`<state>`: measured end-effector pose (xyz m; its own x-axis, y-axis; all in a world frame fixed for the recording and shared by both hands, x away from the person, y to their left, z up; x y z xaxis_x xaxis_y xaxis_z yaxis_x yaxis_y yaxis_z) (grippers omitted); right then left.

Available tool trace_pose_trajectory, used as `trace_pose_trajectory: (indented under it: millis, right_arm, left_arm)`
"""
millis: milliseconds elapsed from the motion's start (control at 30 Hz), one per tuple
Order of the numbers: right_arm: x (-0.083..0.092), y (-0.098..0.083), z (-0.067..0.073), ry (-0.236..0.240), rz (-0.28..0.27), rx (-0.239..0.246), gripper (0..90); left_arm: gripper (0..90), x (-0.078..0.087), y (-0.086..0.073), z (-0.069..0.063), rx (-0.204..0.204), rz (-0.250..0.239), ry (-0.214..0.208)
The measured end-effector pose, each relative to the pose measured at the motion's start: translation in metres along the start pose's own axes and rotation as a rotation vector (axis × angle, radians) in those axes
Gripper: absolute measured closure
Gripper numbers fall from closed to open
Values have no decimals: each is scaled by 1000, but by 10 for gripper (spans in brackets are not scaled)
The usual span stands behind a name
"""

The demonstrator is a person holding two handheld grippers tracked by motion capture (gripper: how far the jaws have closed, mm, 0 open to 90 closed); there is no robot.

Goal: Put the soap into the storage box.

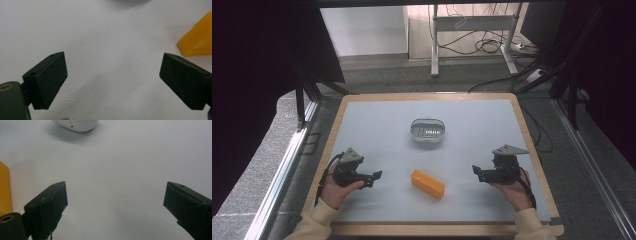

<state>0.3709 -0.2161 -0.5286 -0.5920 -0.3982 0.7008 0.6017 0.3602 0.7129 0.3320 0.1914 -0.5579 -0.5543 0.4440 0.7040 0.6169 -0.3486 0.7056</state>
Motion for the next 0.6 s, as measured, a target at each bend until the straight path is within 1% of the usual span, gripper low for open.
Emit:
trace_pose_trajectory:
  millis: [33,67,133,200,267,300,367,400,433,500,567,600]
  right_arm:
    - [0,0,0,0,0,0,55]
    - [2,0,-4,-11,-8,-4,57]
    - [3,-1,-6,-4,-15,-9,70]
    - [1,-1,-7,-3,-18,-5,72]
    - [1,-3,-7,4,-5,-1,71]
    - [1,-4,-7,4,-1,7,74]
    - [1,-6,-7,7,14,13,75]
    - [1,-7,-6,17,27,12,75]
    - [1,-7,-6,17,27,12,75]
    - [-1,-8,-4,40,40,14,75]
    - [0,-8,-2,71,47,25,73]
    - [1,-9,-2,89,42,14,72]
  left_arm:
    - [84,0,0,0,0,0,0]
    - [95,1,-1,-3,-12,-11,13]
    - [98,1,-2,-6,-16,-25,29]
    - [94,-1,-5,-7,-20,-23,50]
    - [106,-1,-5,-9,-16,-21,50]
    - [110,-1,-6,-13,-15,-17,40]
    - [130,2,-5,-19,-14,-31,32]
    - [146,3,-4,-20,-16,-38,26]
    - [159,3,-4,-20,-16,-38,26]
    - [167,5,-3,-22,-32,-42,34]
    - [176,7,-5,-20,-31,-45,28]
    - [178,7,-6,-18,-31,-45,25]
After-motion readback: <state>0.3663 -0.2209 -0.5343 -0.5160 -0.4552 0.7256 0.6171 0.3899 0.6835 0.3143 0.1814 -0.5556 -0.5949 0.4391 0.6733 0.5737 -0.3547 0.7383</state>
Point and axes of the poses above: each handheld gripper's, and its own axes: x roughly backward along the jaws, y roughly out of its top, z roughly to its left, the point moved 7 cm from there along -x, roughly forward along the jaws, and after that the axes turned 4 degrees about z, right-handed, at the moved point
